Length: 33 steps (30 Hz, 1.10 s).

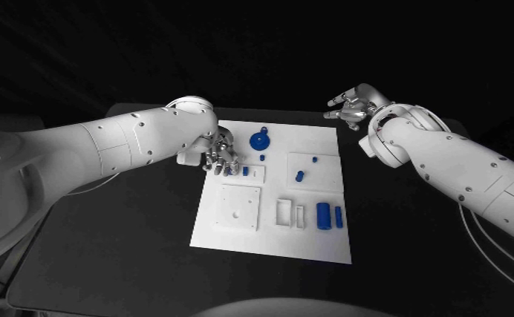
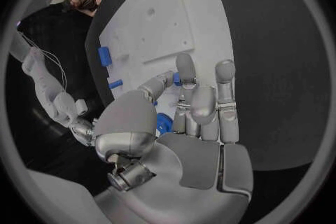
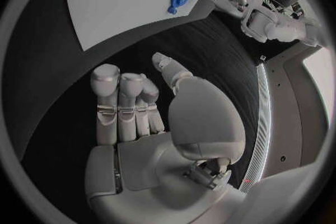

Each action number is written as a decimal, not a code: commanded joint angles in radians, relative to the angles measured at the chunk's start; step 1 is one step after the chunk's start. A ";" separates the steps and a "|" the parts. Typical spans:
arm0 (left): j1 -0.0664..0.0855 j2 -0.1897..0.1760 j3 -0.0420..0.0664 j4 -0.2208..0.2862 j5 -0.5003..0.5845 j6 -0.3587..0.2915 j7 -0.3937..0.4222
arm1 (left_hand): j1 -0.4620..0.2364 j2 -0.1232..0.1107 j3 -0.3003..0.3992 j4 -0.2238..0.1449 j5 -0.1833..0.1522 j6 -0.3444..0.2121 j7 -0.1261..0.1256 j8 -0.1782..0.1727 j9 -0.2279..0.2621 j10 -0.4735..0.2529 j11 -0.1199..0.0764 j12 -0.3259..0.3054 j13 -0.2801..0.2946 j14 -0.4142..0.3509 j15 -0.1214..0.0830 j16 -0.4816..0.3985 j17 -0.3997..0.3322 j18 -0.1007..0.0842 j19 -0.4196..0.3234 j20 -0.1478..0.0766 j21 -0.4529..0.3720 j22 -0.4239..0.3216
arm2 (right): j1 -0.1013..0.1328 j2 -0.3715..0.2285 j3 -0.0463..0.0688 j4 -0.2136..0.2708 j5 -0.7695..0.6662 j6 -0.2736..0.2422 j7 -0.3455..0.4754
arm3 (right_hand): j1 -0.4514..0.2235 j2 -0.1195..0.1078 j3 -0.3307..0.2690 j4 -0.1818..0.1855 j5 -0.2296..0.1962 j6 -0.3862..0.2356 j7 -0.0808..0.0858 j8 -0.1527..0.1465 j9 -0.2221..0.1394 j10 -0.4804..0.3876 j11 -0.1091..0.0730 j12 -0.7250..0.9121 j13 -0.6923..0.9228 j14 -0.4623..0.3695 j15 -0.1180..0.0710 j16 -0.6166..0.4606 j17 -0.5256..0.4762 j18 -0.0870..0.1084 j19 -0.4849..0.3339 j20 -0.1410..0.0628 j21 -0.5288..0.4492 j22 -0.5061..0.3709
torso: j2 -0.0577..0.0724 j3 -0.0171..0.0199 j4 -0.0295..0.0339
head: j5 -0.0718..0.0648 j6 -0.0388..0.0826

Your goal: Assemble the parts on the task board

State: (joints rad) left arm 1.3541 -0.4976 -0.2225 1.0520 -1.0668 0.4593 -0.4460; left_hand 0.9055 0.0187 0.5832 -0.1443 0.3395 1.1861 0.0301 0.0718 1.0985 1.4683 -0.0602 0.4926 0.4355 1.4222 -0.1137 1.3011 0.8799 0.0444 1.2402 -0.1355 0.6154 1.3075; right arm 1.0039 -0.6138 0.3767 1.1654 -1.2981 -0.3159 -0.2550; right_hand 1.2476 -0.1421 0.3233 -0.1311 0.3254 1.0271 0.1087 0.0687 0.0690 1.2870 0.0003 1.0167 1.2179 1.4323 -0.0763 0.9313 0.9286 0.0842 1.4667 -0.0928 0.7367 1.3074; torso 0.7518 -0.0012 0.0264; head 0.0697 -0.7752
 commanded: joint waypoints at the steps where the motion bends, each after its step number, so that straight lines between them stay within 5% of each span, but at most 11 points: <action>1: -0.016 0.005 -0.006 0.006 -0.019 -0.058 -0.009 | 0.015 0.021 0.139 -0.140 -0.002 0.030 -0.032 -0.006 -0.012 0.036 -0.001 0.003 -0.002 0.005 -0.004 0.001 -0.004 0.014 0.004 0.005 -0.004 0.016 | -0.001 0.000 0.000 0.001 -0.009 0.010 0.005 | -0.004 0.010 -0.001 -0.003 0.001 0.004 0.003 -0.006 -0.001 -0.005 -0.003 0.003 0.002 0.006 0.002 -0.006 0.002 0.007 0.055 -0.003 -0.004 0.035 | 0.000 -0.0001 -0.0003 | 0.000 0.000; 5: -0.017 0.004 -0.006 0.006 -0.018 -0.085 -0.011 | 0.001 0.025 0.112 -0.128 -0.037 0.026 -0.032 -0.007 -0.086 0.037 0.000 0.003 -0.006 0.007 -0.004 -0.002 -0.007 0.010 0.010 0.006 -0.020 0.014 | -0.001 0.000 0.000 0.001 -0.009 0.010 0.005 | -0.004 0.010 -0.001 -0.003 0.001 0.004 0.003 -0.006 -0.001 -0.005 -0.003 0.003 0.002 0.006 0.002 -0.006 0.002 0.007 0.055 -0.003 -0.004 0.035 | 0.000 0.0000 0.0001 | 0.000 0.000; 9: -0.017 0.003 -0.006 0.007 -0.017 -0.105 -0.013 | 0.000 0.003 0.070 -0.086 -0.092 0.024 -0.036 -0.004 -0.122 0.037 -0.001 0.002 -0.009 0.006 -0.005 -0.008 -0.015 0.004 0.017 0.006 -0.036 0.012 | -0.001 0.000 0.000 0.001 -0.009 0.010 0.005 | -0.004 0.010 -0.001 -0.003 0.001 0.004 0.003 -0.006 -0.001 -0.005 -0.003 0.003 0.002 0.006 0.002 -0.006 0.002 0.007 0.055 -0.003 -0.004 0.035 | 0.000 0.0004 0.0002 | -0.001 0.001; 10: -0.017 0.003 -0.006 0.007 -0.017 -0.107 -0.013 | 0.002 -0.002 0.057 -0.077 -0.094 0.022 -0.037 -0.004 -0.126 0.037 -0.001 0.001 -0.010 0.006 -0.005 -0.009 -0.017 0.003 0.019 0.005 -0.040 0.011 | -0.001 0.000 0.000 0.001 -0.009 0.010 0.005 | -0.004 0.010 -0.001 -0.003 0.001 0.004 0.003 -0.006 -0.001 -0.005 -0.003 0.003 0.002 0.006 0.002 -0.006 0.002 0.007 0.055 -0.003 -0.004 0.035 | 0.000 0.0004 -0.0001 | -0.001 0.002; 11: -0.017 0.003 -0.006 0.006 -0.017 -0.112 -0.013 | 0.002 -0.005 -0.020 -0.058 0.001 0.022 -0.039 -0.003 -0.128 0.036 0.000 0.000 -0.010 0.004 -0.007 -0.012 -0.021 0.000 0.020 0.004 -0.046 0.011 | -0.001 0.000 0.000 0.001 -0.009 0.010 0.006 | -0.004 0.010 -0.001 -0.003 0.001 0.004 0.003 -0.006 -0.001 -0.005 -0.003 0.003 0.002 0.006 0.002 -0.006 0.002 0.007 0.055 -0.003 -0.004 0.035 | 0.000 0.0003 -0.0001 | -0.001 0.002; 12: -0.017 0.003 -0.006 0.006 -0.017 -0.114 -0.013 | 0.031 0.011 -0.079 -0.051 -0.002 0.020 -0.037 -0.004 -0.136 0.035 -0.003 -0.001 -0.010 0.005 -0.006 -0.012 -0.021 -0.003 0.023 0.003 -0.052 0.012 | -0.001 0.000 0.000 0.001 -0.009 0.010 0.006 | -0.004 0.010 -0.001 -0.003 0.001 0.004 0.003 -0.006 -0.001 -0.005 -0.003 0.003 0.002 0.006 0.002 -0.006 0.002 0.007 0.055 -0.003 -0.004 0.035 | 0.000 0.0004 -0.0002 | 0.000 0.003; 17: -0.017 0.002 -0.006 0.006 -0.020 -0.119 -0.013 | 0.048 -0.007 -0.128 -0.030 -0.026 0.018 -0.042 -0.005 -0.158 0.033 -0.002 -0.006 -0.011 0.001 -0.007 -0.018 -0.029 -0.005 0.026 0.003 -0.064 0.015 | -0.001 -0.001 0.000 0.002 -0.009 0.009 0.006 | -0.004 0.010 -0.001 -0.003 0.001 0.004 0.003 -0.006 -0.001 -0.005 -0.003 0.003 0.002 0.006 0.002 -0.006 0.002 0.007 0.055 -0.003 -0.004 0.035 | 0.000 0.0005 -0.0002 | -0.001 0.003; 21: -0.018 0.001 -0.006 0.004 -0.023 -0.115 -0.015 | 0.059 -0.024 -0.155 -0.005 -0.061 0.021 -0.043 -0.004 -0.169 0.033 -0.003 -0.008 -0.010 -0.001 -0.007 -0.020 -0.033 -0.007 0.028 0.003 -0.071 0.016 | -0.001 -0.001 0.000 0.002 -0.009 0.009 0.006 | -0.005 0.009 -0.001 -0.004 0.001 0.002 0.003 -0.006 -0.001 -0.006 -0.003 0.002 0.001 0.006 0.002 -0.006 0.001 0.007 0.055 -0.003 -0.005 0.034 | 0.000 0.0005 -0.0005 | -0.001 0.003; 33: -0.018 0.001 -0.006 -0.002 -0.028 -0.098 -0.012 | 0.079 -0.037 -0.171 0.021 -0.080 0.019 -0.042 -0.005 -0.198 0.030 -0.002 -0.013 -0.008 -0.005 -0.006 -0.025 -0.040 -0.007 0.028 0.004 -0.080 0.017 | -0.003 0.000 0.000 0.000 -0.009 0.010 0.006 | -0.005 0.009 -0.001 -0.004 0.001 0.002 0.003 -0.006 -0.001 -0.006 -0.003 0.002 0.001 0.006 0.002 -0.006 0.001 0.007 0.055 -0.003 -0.005 0.034 | 0.000 -0.0003 -0.0002 | 0.000 0.005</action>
State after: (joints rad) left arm 1.3475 -0.5004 -0.2236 1.0533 -1.0755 0.3882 -0.4564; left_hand 0.9786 -0.0152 0.4099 -0.1259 0.2622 1.2102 -0.0098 0.0671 0.9017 1.4666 -0.0677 0.4857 0.4267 1.4233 -0.1201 1.2817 0.8402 0.0459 1.2637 -0.1304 0.5397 1.3073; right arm 1.0022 -0.6145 0.3767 1.1647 -1.2982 -0.3159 -0.2545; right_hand 1.2436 -0.1381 0.3233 -0.1311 0.3254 1.0253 0.1069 0.0687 0.0690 1.2870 0.0003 1.0167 1.2186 1.4323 -0.0763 0.9313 0.9284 0.0842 1.4667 -0.0928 0.7367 1.3074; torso 0.7518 -0.0009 0.0261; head 0.0690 -0.7703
